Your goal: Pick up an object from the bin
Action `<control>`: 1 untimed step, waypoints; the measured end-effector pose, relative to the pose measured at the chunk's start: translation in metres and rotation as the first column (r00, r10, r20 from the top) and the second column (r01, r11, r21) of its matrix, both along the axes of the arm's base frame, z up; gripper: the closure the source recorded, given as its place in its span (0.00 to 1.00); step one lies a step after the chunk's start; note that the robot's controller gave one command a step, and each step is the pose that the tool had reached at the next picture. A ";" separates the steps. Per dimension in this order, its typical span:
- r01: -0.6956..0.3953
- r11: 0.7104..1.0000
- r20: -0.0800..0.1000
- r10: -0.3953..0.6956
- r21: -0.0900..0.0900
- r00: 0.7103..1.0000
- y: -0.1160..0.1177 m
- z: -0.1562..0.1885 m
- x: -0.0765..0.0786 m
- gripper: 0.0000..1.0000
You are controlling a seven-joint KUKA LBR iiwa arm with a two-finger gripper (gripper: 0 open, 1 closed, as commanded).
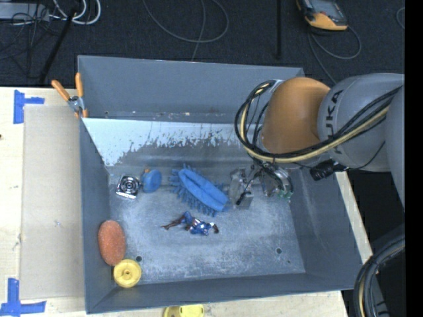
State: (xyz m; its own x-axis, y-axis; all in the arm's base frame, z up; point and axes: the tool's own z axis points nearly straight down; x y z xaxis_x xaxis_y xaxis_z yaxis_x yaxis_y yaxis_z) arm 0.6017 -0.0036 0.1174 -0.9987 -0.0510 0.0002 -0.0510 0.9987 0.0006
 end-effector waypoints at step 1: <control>-0.001 1.000 0.000 0.001 0.000 1.000 0.000 0.000 0.000 0.00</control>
Offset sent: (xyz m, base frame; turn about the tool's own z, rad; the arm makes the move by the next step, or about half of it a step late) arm 0.0000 0.0000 0.0000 0.0000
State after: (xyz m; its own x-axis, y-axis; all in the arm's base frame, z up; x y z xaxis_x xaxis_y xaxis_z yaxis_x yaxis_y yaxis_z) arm 0.6018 -0.0035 0.1174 -0.9987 -0.0519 0.0001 -0.0519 0.9987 0.0006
